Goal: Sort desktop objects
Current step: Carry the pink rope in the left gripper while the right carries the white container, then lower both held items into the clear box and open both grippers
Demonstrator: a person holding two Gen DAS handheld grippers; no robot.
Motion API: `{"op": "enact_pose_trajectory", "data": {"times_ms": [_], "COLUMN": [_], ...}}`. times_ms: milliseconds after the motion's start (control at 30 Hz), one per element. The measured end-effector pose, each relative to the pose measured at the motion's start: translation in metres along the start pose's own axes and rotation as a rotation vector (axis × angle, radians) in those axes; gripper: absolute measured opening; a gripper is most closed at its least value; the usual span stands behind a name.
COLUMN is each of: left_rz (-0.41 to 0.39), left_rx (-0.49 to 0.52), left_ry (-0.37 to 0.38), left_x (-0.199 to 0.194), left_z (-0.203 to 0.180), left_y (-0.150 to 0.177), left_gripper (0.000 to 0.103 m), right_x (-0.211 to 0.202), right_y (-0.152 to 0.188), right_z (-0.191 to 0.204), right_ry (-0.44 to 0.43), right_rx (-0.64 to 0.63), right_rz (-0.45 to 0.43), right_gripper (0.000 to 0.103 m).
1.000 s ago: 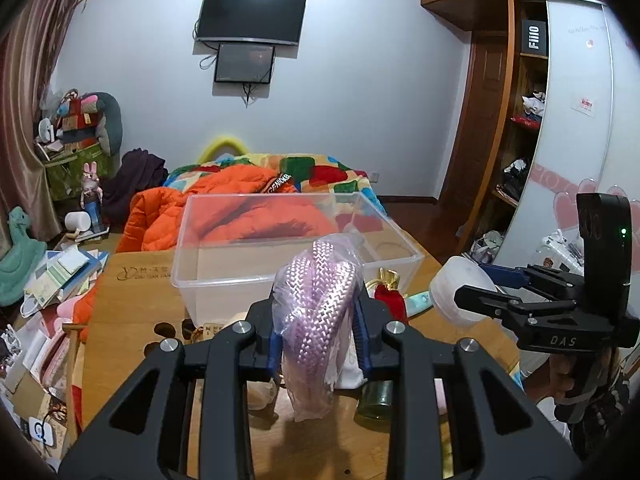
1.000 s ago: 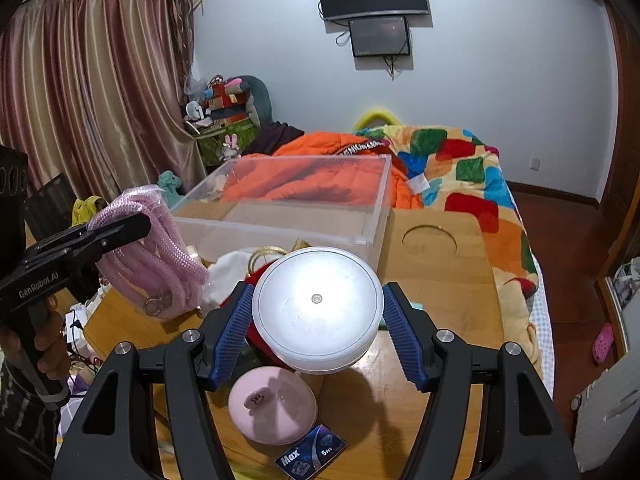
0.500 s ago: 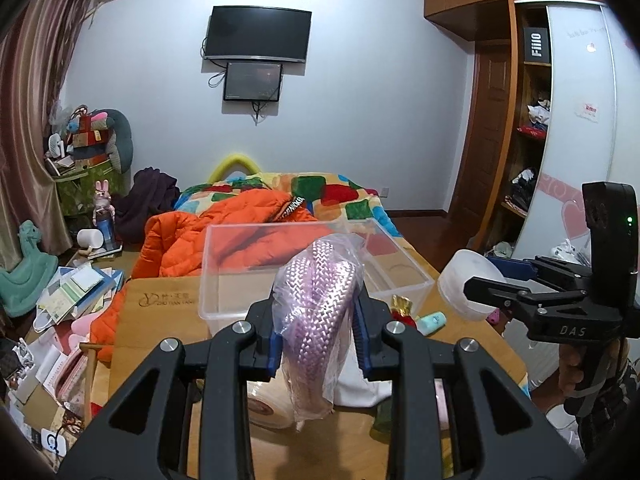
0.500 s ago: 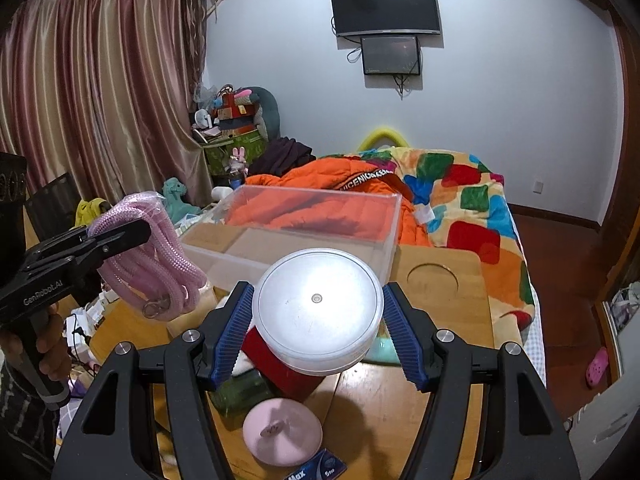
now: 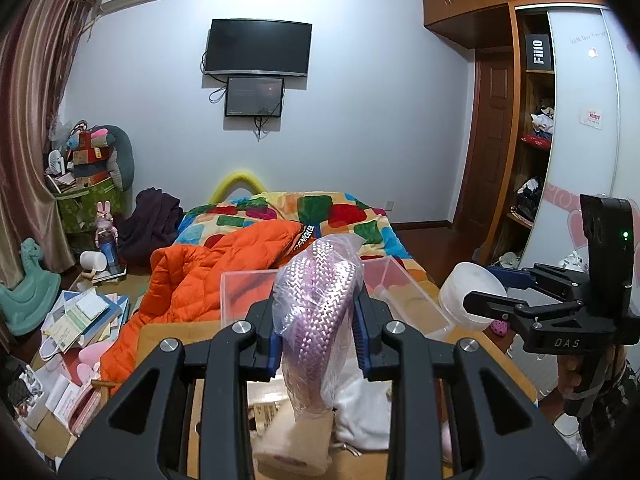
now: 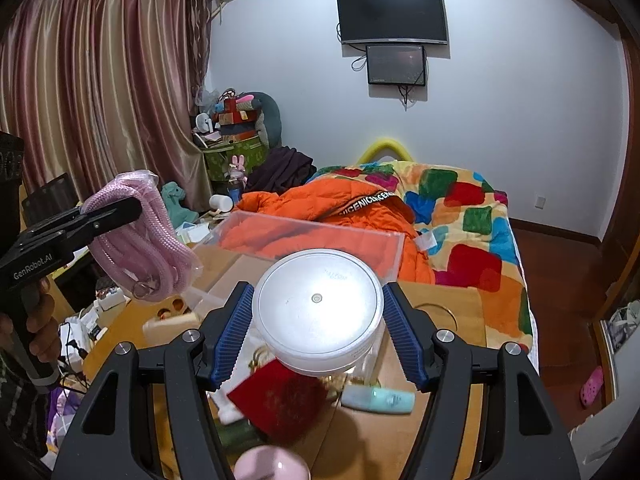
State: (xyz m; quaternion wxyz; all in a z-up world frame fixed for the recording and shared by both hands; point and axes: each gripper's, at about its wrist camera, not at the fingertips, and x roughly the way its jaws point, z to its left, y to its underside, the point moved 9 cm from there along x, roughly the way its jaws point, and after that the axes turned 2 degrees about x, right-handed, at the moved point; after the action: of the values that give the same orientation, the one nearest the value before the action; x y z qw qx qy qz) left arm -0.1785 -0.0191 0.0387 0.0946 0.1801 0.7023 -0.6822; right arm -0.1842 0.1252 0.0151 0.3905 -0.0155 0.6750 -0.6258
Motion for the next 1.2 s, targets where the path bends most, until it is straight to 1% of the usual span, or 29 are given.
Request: {"op": "enact_pose_trajectory", "data": {"times_ms": [267,633,733,900,1033,1200], "left_rz": [0.011,0.053,0.083,0.155,0.207,0.246], "left_rx": [0.014,0.004,-0.002,-0.016,-0.003,0.007], "left_ry": [-0.013,-0.001,-0.001,0.012,0.009,0.010], "left_x": [0.025,0.062,0.074,0.096,0.111,0.123], "left_z": [0.010,0.023,0.027,0.031,0.031,0.031], "left_y": [-0.011,-0.020,-0.016,-0.002,0.010,0.019], "left_gripper": [0.029,0.029,0.029,0.029,0.029,0.029], "right_x": [0.022,0.064,0.078,0.102,0.118,0.134], "right_y": [-0.016,-0.025,-0.023,-0.014,-0.004,0.007], "right_z": [-0.002,-0.009,-0.012,-0.016,-0.016,-0.013], "right_ry": [-0.007,-0.023,-0.030,-0.031,-0.033,-0.036], "right_rx": [-0.006,-0.007,-0.006,-0.014,-0.028,-0.042], "right_rz": [0.005,0.063,0.090,0.145,0.187,0.228], "right_gripper": [0.062,0.062,0.062,0.062,0.062,0.062]}}
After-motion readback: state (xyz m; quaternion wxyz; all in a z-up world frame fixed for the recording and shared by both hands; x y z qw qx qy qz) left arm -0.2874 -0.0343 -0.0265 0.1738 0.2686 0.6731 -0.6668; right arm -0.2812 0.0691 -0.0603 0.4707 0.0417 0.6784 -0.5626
